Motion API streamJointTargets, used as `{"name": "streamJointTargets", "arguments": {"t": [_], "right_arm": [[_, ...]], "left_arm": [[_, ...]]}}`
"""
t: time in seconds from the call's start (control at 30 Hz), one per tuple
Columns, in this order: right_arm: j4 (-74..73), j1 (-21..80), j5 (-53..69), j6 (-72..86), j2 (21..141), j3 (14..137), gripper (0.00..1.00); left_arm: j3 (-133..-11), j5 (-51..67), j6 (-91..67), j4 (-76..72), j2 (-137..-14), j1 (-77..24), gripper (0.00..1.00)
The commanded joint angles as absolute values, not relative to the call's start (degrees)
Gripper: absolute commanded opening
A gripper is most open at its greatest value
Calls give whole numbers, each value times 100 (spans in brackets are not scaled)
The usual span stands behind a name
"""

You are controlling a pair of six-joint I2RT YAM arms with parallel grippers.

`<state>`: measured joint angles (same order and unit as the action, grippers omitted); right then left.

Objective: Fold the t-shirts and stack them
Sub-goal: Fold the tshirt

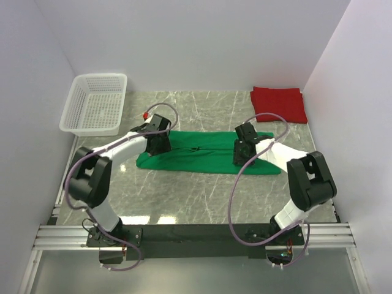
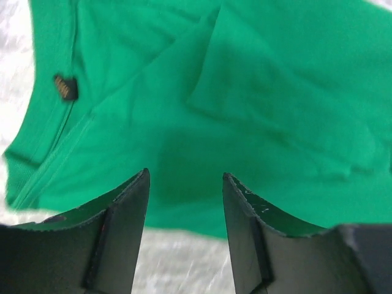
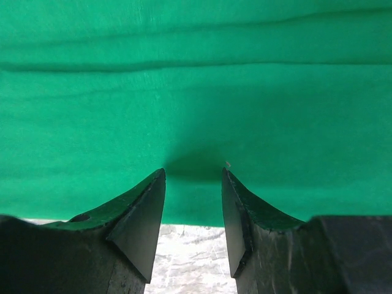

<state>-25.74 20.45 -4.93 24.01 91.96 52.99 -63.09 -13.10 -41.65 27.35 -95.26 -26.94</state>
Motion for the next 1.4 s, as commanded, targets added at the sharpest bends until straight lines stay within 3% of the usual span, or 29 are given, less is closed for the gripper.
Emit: {"name": "streamJointTargets", "arguments": {"t": [0.0,0.3,0.57,0.7,0.93,1.17,1.37], "right_arm": [[-2847,2241,-677,2241,9456,5502,49],[-3462,3110,-256,2355,9756,5282,49],[-3876,4929,1035,2601,10107,5466,49],[-3806,5492,1563,2558,10590,6133,49],[-3823,6029,1924,2347,11881,7584,49],[-4218,5986,1074,2303,11945,8620,49],[-4166,5749,257,2548,10804,8246,51]], "left_arm": [[-6706,-1616,-4140,2470,-10078,-2689,56],[-7645,-1626,-3657,2584,-11546,-2285,53],[-9973,-1626,-2585,2996,-12945,-2153,62],[-11124,-1398,-2137,2980,-13639,-2153,66],[-11917,-668,-1916,2646,-14220,-2145,68],[-12410,-563,-1872,2242,-14598,-2022,70],[-12472,-265,-2276,1688,-14538,-1723,78]]}}
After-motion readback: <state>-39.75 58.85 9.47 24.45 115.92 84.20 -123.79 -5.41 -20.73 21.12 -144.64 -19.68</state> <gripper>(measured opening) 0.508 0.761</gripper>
